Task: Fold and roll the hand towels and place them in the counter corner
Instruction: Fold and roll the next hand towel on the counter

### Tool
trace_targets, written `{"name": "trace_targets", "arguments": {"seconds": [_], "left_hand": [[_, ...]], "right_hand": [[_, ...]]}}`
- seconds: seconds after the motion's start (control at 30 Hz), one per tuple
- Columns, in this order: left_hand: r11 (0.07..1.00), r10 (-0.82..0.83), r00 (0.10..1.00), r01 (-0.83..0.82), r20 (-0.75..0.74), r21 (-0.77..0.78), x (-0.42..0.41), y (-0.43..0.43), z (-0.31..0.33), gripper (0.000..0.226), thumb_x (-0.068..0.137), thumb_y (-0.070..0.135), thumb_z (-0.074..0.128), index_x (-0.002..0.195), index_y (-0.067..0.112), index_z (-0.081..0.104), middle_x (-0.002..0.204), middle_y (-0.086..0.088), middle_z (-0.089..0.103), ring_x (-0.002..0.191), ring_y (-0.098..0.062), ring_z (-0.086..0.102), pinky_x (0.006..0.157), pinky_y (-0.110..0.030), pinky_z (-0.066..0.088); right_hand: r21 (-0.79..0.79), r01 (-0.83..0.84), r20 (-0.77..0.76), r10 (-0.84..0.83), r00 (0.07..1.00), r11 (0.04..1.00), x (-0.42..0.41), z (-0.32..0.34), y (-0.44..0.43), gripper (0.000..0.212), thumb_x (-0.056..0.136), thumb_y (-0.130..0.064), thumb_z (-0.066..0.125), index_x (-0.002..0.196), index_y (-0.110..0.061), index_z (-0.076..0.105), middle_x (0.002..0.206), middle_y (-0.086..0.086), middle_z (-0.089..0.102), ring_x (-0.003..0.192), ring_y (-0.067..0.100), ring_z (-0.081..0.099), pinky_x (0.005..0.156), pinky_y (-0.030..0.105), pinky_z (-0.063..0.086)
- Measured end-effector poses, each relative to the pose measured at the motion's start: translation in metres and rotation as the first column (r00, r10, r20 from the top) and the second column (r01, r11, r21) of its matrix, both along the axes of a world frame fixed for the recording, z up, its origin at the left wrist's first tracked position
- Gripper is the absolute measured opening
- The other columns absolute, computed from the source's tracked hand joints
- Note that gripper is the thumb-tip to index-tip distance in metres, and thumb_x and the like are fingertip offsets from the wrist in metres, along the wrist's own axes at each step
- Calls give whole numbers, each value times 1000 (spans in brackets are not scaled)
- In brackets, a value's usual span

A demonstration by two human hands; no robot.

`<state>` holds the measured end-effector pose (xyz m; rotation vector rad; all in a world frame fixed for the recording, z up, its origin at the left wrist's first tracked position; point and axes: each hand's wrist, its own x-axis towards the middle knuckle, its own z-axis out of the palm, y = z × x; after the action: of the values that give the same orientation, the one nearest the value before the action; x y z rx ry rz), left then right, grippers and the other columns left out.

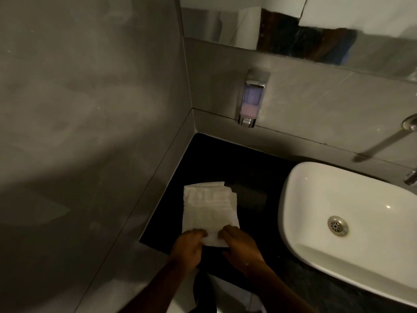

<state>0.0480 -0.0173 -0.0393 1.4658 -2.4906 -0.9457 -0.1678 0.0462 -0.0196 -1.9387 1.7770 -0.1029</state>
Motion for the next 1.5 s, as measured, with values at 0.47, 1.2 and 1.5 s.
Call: {"name": "trace_targets", "arguments": {"seconds": [0.47,1.2,1.5], "left_hand": [[952,-205,950,249,235,-177,-5,-2,5,49,84,47,66,127,24,65,128,-2,66,113,-25,63,102,-49,50],[914,-338,908,379,245,-143,-32,-48,18,58,85,49,59,138,26,55,125,-6,67,119,-30,60,112,-43,40],[910,-408,850,407,333,77,-63,-89,20,50,93,63,48,126,30,63,135,-1,53,122,-27,50,106,-41,33]], "right_hand": [[538,334,230,-516,825,774,-19,3,-46,19,75,-45,69,91,-34,69,102,-3,67,96,17,64,87,36,56],[596,211,113,-341,933,775,-32,12,-82,44,82,-29,72,125,-28,63,133,0,62,119,25,58,101,37,47],[-60,269,59,-266,962,961,-20,5,-17,48,78,-59,68,118,-36,56,125,-10,60,126,16,46,119,54,17]]}}
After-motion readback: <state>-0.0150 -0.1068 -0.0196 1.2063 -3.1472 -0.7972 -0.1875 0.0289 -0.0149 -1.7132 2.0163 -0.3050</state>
